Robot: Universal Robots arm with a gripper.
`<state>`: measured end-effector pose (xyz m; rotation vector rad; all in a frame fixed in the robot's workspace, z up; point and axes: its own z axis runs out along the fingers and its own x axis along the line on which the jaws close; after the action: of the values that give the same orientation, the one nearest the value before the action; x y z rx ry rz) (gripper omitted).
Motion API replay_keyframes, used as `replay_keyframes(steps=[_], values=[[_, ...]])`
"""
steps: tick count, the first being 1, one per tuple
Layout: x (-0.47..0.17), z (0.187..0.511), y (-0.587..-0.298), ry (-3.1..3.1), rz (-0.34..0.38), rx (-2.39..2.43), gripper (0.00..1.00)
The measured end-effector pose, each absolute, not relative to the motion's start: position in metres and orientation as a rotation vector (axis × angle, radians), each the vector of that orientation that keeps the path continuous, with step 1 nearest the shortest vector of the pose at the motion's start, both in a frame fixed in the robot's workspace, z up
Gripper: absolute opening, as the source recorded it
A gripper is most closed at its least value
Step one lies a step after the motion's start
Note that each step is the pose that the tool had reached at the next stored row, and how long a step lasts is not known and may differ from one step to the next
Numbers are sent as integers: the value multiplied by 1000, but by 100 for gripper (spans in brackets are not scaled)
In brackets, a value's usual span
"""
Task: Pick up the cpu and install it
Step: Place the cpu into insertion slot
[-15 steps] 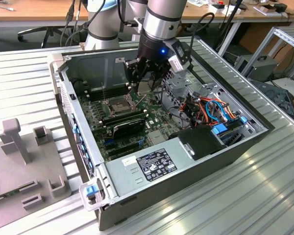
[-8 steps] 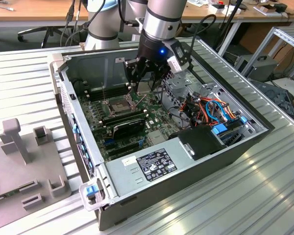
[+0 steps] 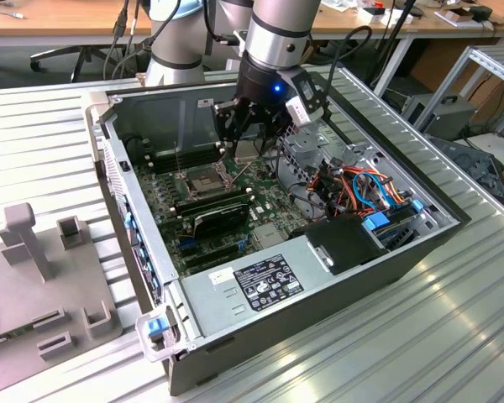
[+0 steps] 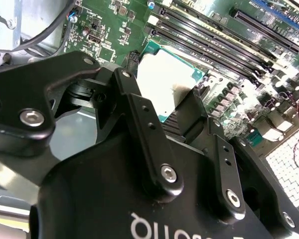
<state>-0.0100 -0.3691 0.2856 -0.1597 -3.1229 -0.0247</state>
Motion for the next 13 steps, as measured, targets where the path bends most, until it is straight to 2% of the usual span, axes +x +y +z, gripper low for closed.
replay_keyframes(steps=[13], values=[[-10, 285, -369, -3119, -25, -222, 55]])
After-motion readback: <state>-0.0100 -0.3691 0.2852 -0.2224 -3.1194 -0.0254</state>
